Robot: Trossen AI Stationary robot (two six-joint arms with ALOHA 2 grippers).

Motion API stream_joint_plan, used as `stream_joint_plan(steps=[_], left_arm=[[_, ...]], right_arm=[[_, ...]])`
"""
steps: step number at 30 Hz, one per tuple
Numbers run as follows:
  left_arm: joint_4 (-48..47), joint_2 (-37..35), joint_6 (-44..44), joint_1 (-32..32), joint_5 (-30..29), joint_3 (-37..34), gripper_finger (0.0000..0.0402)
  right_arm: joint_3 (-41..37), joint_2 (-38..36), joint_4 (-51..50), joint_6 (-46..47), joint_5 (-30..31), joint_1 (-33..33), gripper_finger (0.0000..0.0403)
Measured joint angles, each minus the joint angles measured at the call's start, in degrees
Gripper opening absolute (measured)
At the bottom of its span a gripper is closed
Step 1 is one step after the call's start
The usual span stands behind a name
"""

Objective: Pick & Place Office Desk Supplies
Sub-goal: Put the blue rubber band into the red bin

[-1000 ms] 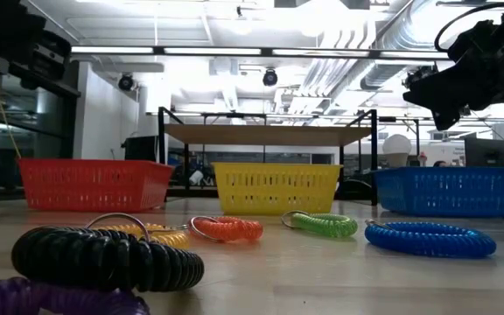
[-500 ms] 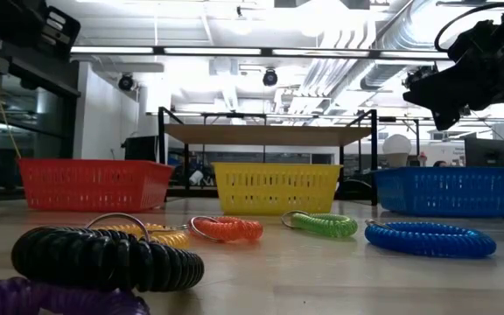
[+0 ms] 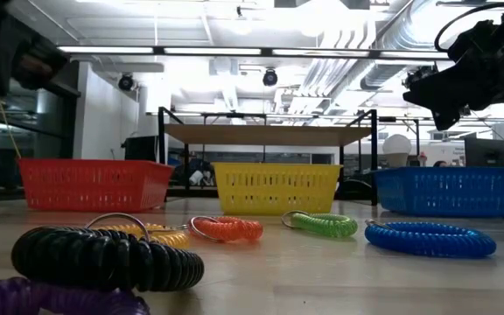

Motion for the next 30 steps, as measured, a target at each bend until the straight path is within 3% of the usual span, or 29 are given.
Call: stream_joint_plan(steps=[5,15,30], left_arm=[[-1.96,4.75,-6.47,-0.16,-0.46,0.0,0.0068],[-3.88,11.32,-8.48,-0.14,1.78,0.0,0.0068],[-4.48,14.41,-17.17,-0.14,6.47,0.0,0.0068]], right_arm=[[-0.02,0.0,0.0,0.0,0.0,0.01,0.0094],[0.0,0.0,0.0,0.0,0.0,0.02,0.0094],[-0.01,0.01,0.02,0.0,0.0,0.0,0.0094]])
